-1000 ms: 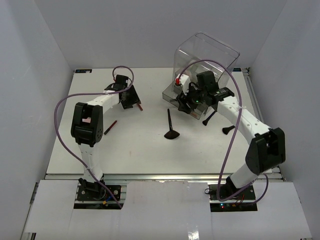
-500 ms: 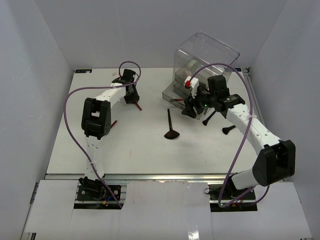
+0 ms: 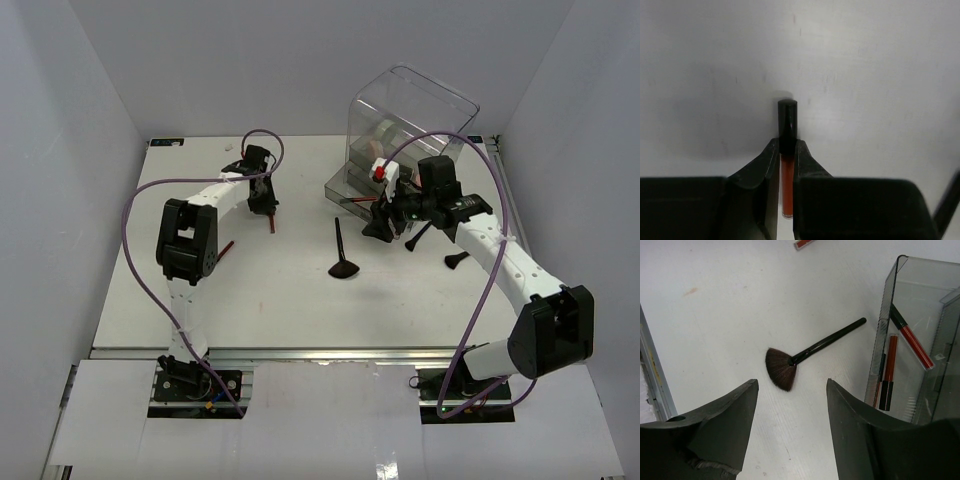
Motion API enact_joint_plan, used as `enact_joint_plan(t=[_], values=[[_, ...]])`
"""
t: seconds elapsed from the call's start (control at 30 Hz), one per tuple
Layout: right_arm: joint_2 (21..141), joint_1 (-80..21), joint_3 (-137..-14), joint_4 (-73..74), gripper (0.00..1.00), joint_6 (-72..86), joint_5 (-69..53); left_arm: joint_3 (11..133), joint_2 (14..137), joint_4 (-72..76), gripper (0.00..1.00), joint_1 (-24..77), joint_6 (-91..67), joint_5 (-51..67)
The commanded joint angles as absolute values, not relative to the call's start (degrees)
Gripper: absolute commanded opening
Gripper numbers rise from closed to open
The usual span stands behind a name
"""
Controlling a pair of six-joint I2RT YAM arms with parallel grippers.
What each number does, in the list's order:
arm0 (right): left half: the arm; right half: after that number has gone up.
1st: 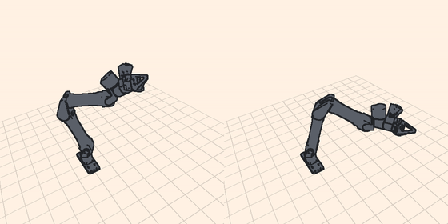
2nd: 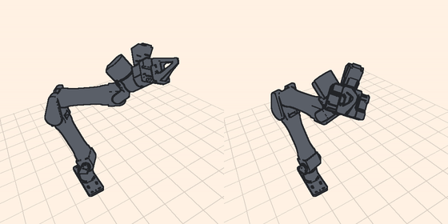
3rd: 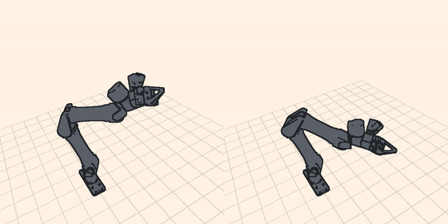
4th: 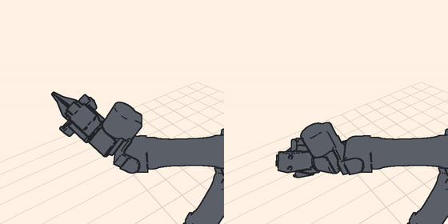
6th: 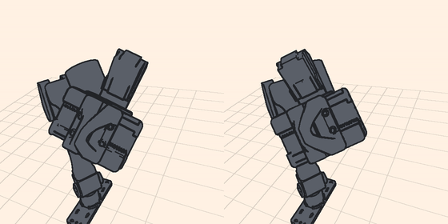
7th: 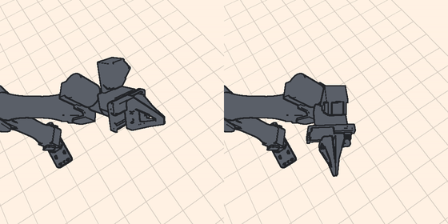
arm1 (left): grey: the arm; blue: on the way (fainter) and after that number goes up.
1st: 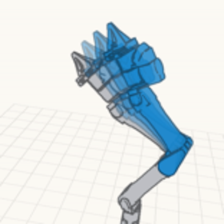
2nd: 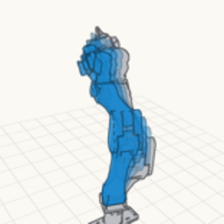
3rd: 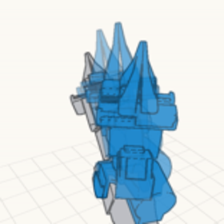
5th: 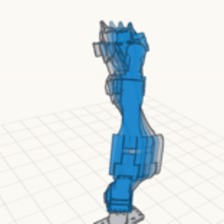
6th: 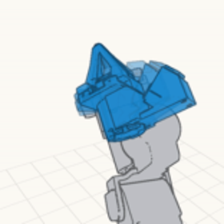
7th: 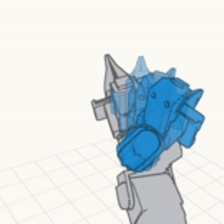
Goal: Organize the makeup
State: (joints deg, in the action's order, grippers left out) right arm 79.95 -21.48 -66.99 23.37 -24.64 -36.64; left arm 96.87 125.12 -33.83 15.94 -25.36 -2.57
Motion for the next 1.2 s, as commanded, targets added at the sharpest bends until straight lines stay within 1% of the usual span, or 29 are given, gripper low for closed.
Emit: enact_joint_plan(t=[0.0,0.07,0.13,0.3,0.37,0.43,0.6,0.7,0.8,0.83,0.9,1.0,1.1,1.17], values=[[77.95,-20.34,-66.21,21.55,0.63,-25.35,-40.84,88.11,112.05,-26.9,0.0,16.42,-28.63,13.93],[77.66,-19.74,-66.08,21.51,0.63,-25.47,-40.97,85.1,108.26,-22.58,0.0,16.6,-30.87,20.35],[77.28,-19.36,-65.76,21.14,0.63,-25.34,-41.23,83.68,106.07,-18.36,0.0,17.36,-34.65,24.35],[76.56,-17.94,-65.39,20.83,0.64,-25.23,-42.35,81.66,104.93,-5.93,0.0,20.45,-45.15,30.63],[75.92,-17.03,-65.03,20.51,0.64,-25.05,-42.59,82.82,106.75,-2.69,0.0,22.22,-48.33,30.84],[75.23,-16.2,-64.71,20.17,0.64,-24.93,-42.97,86.55,109.19,-0.54,0.0,23.59,-51.09,30.05],[73.27,-13.13,-63.61,19.68,0.64,-24.52,-44.95,96.17,117.57,-0.46,0.01,27.04,-56.39,26.63],[72.5,-11.65,-63.01,19.6,0.64,-24.43,-45.99,102.66,122.04,-2.82,0.1,28.51,-57.24,24.03],[72.06,-10.71,-62.66,19.6,0.64,-24.44,-46.59,106.64,125.17,-4.68,0.32,29.27,-57.93,23.22],[71.89,-10.54,-62.58,19.6,0.64,-24.52,-46.76,107.06,125.62,-4.92,0.4,29.27,-58.11,23.4],[71.81,-10.26,-62.55,19.6,0.64,-24.52,-46.87,107.34,126.21,-4.89,0.49,29.35,-58.3,23.82],[71.83,-10.09,-62.38,19.6,0.64,-24.54,-47.15,106.59,124.76,-4.55,0.54,29.36,-57.14,23.59],[71.95,-10.02,-62.31,19.65,0.65,-24.61,-47.65,105.65,121.9,-4.75,0.55,29.36,-54.23,22.33],[71.92,-10.02,-62.25,19.99,0.65,-25.53,-49.06,105.65,119.59,-7.73,0.55,29.36,-48.02,20.4]])
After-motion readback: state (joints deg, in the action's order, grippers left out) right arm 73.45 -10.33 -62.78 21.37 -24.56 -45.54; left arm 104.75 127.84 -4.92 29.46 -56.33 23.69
